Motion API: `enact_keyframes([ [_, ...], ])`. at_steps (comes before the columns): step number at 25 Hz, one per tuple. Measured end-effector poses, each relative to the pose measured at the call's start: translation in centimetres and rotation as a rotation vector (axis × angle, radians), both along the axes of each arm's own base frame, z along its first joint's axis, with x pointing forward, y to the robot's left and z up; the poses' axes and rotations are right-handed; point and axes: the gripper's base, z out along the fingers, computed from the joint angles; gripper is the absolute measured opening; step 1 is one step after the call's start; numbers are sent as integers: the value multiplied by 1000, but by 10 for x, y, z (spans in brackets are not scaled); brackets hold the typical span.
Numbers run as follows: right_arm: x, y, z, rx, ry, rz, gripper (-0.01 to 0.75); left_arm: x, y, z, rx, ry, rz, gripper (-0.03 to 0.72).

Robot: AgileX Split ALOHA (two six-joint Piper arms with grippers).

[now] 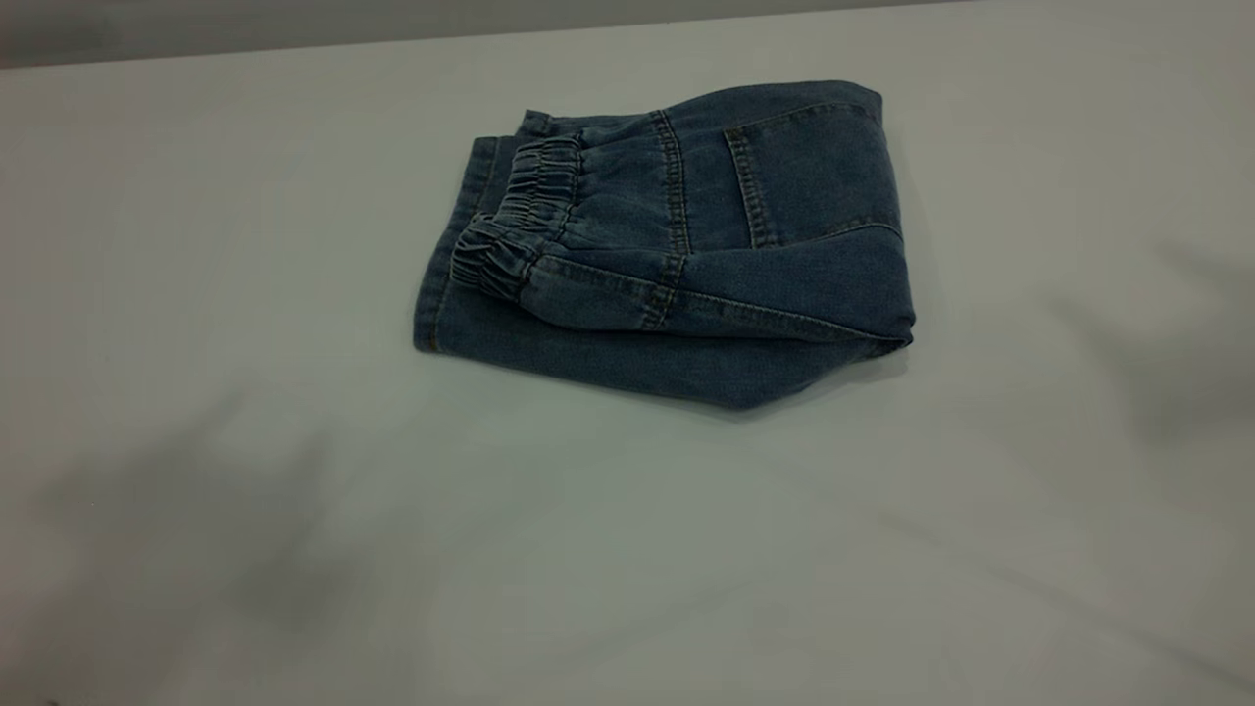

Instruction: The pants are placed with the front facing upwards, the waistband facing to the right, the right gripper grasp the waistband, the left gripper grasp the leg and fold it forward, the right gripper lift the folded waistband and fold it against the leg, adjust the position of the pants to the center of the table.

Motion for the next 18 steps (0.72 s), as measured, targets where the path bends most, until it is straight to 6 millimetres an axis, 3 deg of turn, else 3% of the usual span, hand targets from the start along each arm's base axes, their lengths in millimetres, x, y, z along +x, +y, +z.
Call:
enact_keyframes([
  [4,-41,7,-8,54,11,37,587,-43,30,-17,-31,-6,14,440],
  [9,-94,13,-25,72,-9,83,587,-89,60,-55,-39,2,19,440],
  [13,-139,16,-47,46,-51,117,587,-117,79,-92,-39,5,17,440],
  [18,-194,19,-86,12,-98,130,587,-137,93,-138,-25,21,17,440],
])
